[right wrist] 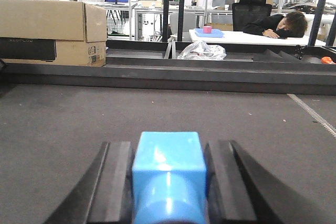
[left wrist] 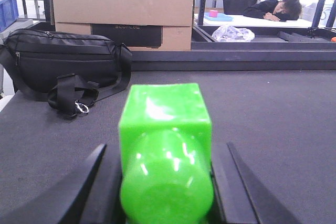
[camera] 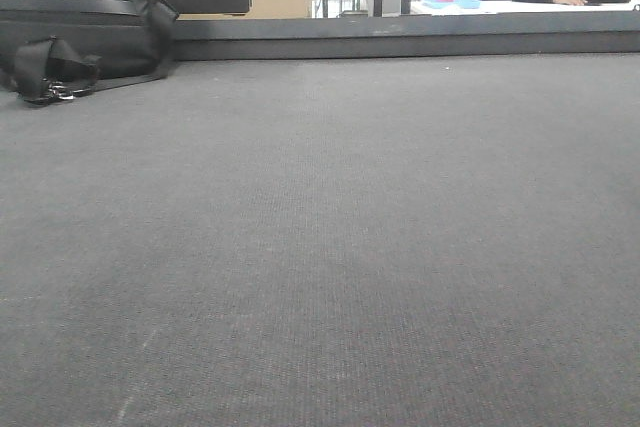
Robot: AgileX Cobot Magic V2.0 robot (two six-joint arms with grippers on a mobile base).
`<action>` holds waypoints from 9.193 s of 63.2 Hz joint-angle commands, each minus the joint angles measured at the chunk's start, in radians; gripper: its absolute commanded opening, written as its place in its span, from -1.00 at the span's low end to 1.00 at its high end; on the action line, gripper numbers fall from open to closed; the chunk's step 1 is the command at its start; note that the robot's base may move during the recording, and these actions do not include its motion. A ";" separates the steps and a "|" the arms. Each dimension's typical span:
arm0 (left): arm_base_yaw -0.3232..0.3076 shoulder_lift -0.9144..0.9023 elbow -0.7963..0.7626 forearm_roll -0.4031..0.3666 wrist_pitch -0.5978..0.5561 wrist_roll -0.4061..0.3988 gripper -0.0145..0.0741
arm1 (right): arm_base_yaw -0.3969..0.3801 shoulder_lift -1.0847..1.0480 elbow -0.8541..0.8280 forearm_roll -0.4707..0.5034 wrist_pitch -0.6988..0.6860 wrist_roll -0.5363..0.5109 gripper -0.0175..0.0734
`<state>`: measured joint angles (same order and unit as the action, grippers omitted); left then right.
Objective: Grab block from conveyor and place in blue bin
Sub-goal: 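Lift both held blocks up off the conveyor belt, then turn the base away from the conveyor, holding both blocks, then drive the base up to the shelf of blue bins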
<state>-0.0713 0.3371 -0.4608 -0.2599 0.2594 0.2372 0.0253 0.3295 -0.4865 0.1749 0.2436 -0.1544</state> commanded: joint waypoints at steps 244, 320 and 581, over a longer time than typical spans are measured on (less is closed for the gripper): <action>0.088 -0.005 0.000 0.001 -0.007 -0.004 -0.92 | -0.001 -0.006 -0.007 -0.009 -0.012 -0.006 -0.98; 0.088 -0.005 0.000 0.001 -0.007 -0.004 -0.92 | -0.001 -0.011 -0.007 -0.009 -0.012 -0.006 -0.98; 0.088 -0.005 0.000 0.001 -0.007 -0.004 -0.92 | -0.001 -0.011 -0.007 -0.009 -0.012 -0.006 -0.98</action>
<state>0.0116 0.3355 -0.4590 -0.2582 0.2636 0.2372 0.0253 0.3248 -0.4865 0.1729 0.2484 -0.1565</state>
